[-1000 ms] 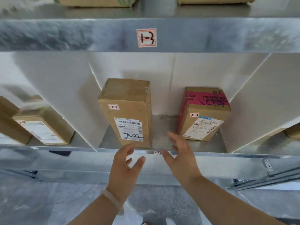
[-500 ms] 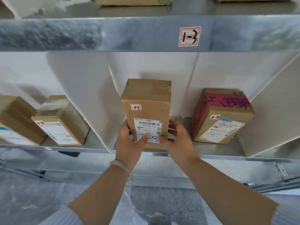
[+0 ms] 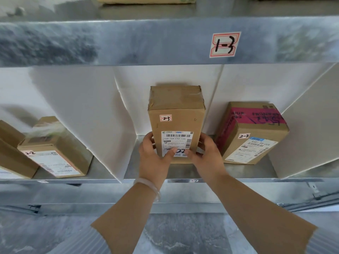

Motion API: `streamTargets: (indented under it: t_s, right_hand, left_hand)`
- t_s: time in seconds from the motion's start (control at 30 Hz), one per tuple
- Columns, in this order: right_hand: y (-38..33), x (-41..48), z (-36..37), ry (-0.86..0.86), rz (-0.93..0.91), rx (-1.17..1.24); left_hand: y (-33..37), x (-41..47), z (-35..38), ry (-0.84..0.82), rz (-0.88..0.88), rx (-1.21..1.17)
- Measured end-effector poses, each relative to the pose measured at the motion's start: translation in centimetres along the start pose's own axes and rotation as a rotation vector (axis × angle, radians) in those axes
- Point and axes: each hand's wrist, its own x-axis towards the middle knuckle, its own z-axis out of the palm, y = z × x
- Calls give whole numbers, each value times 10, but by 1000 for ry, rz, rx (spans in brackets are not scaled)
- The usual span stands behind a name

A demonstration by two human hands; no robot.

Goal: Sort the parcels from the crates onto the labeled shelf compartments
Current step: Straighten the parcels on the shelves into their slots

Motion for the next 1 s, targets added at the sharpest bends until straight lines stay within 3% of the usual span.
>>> streamTargets:
  t_s: [0.33, 0.63, 0.87, 1.0]
  right_hand:
    - [-3, 3, -3, -38, 42, -6]
    - [17, -53, -10, -86, 152, -166]
    - [2, -95, 22, -354, -183, -309]
    - [-27, -107, 43, -411, -375, -220]
  left_hand:
    - [-2, 6, 0, -11, 15, 18]
    - [-3, -54, -39, -55, 40, 257]
    - [0, -108, -93, 139, 1, 391]
    - [-3, -118, -124, 182, -80, 376]
